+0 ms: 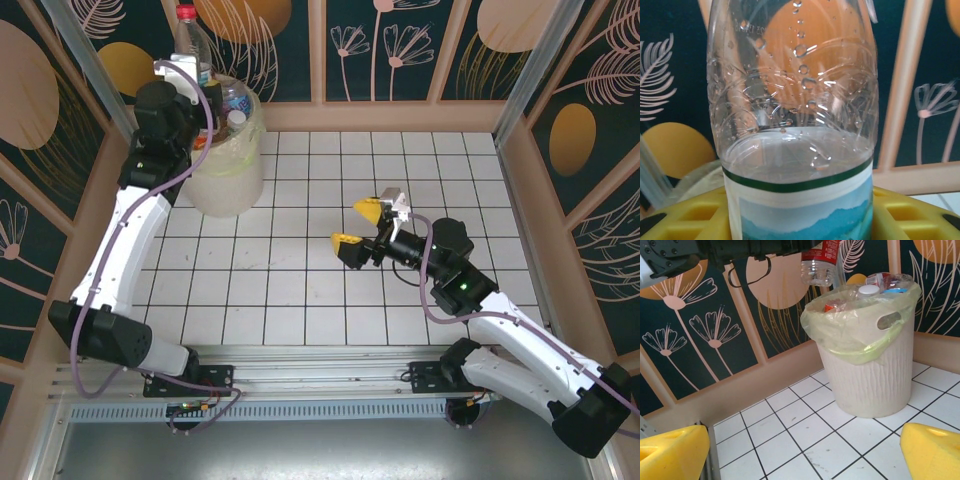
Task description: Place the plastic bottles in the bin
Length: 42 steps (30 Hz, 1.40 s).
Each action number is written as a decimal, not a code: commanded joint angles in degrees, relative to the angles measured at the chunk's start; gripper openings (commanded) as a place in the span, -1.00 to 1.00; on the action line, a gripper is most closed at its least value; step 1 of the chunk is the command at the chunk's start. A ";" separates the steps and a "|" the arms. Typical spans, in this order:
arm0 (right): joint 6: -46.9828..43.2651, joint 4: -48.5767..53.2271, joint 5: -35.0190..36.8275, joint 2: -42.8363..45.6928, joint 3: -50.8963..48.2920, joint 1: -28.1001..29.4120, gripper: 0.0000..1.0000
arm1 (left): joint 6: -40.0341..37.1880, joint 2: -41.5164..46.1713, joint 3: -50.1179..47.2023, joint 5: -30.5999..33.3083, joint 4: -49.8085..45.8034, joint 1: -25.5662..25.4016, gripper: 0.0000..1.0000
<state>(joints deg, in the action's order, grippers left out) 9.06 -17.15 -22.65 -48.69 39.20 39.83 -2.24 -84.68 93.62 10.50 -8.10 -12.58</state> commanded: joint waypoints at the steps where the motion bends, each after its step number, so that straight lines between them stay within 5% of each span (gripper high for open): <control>1: -0.38 -1.49 1.07 0.58 1.41 -0.14 0.97 | -3.95 -1.99 2.34 3.81 2.68 2.62 0.03; 15: 0.95 0.38 1.38 0.94 0.71 -0.10 0.97 | -5.25 -13.18 7.63 4.58 6.88 11.49 0.00; 42: 1.93 1.11 2.07 1.17 -1.06 -0.09 0.96 | -0.52 -21.72 13.24 3.21 0.48 12.95 0.39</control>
<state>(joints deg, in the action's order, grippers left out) 10.02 -16.05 -20.99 -48.66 39.18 39.83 -3.97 -105.82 104.64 13.98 -6.57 0.08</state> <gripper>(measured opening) 0.982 0.689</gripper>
